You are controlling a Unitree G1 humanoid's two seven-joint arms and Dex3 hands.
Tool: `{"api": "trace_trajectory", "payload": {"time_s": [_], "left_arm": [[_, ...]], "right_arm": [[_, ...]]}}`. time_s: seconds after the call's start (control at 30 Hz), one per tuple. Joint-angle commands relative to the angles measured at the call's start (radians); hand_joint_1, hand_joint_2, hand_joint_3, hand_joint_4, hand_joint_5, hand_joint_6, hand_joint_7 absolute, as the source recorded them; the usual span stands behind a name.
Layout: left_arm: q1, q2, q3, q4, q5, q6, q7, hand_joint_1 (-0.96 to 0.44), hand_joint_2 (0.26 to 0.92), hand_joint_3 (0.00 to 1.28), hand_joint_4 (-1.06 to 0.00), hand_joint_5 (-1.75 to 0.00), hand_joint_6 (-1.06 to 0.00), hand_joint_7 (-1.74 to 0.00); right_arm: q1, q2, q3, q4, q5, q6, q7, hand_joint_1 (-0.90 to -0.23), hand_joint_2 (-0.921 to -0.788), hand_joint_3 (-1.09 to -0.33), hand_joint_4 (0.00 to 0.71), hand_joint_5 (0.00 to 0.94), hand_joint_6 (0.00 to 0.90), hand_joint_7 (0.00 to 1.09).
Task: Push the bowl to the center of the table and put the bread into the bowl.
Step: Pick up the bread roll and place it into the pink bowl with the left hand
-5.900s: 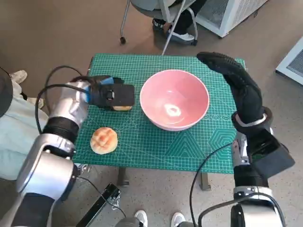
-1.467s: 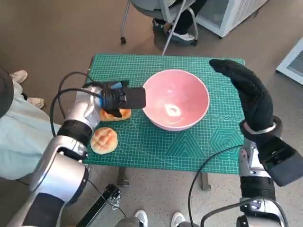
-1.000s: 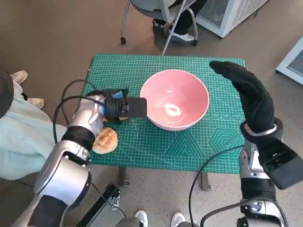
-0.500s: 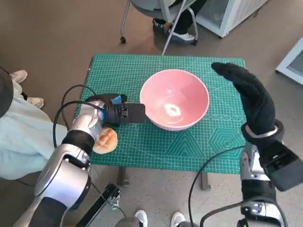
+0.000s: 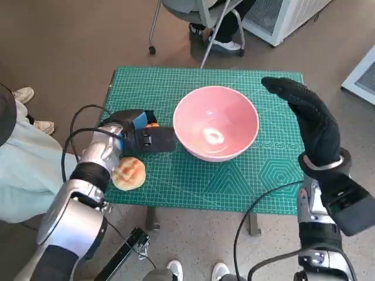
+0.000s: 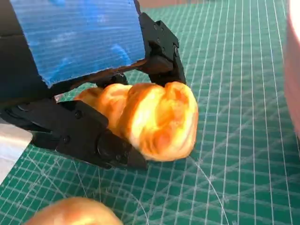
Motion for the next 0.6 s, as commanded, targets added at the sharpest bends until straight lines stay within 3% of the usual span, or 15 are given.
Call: {"api": "trace_trajectory", "payload": {"time_s": [0.03, 0.4, 0.6], "left_arm": [[-0.062, 0.033, 0.039, -0.021, -0.03, -0.029, 0.031, 0.0, 0.92, 0.05, -0.72, -1.14, -0.64, -1.14], [-0.159, 0.037, 0.107, -0.096, -0.077, -0.134, 0.125, 0.0, 0.92, 0.05, -0.71, -1.14, -0.63, -1.15], [-0.164, 0.014, 0.094, -0.187, -0.061, -0.217, 0.183, 0.0, 0.92, 0.05, -0.7, -1.13, -0.64, -1.17]], "right_arm": [[0.01, -0.005, 0.005, 0.0, 0.002, 0.016, 0.013, -0.693, -0.921, -0.777, 0.329, 0.001, -0.001, 0.87], [-0.005, -0.004, 0.004, 0.016, 0.02, 0.024, 0.035, -0.692, -0.921, -0.777, 0.327, 0.0, -0.001, 0.86], [-0.012, 0.0, 0.003, 0.023, 0.027, 0.029, 0.047, -0.693, -0.921, -0.771, 0.322, 0.0, -0.001, 0.86]]}}
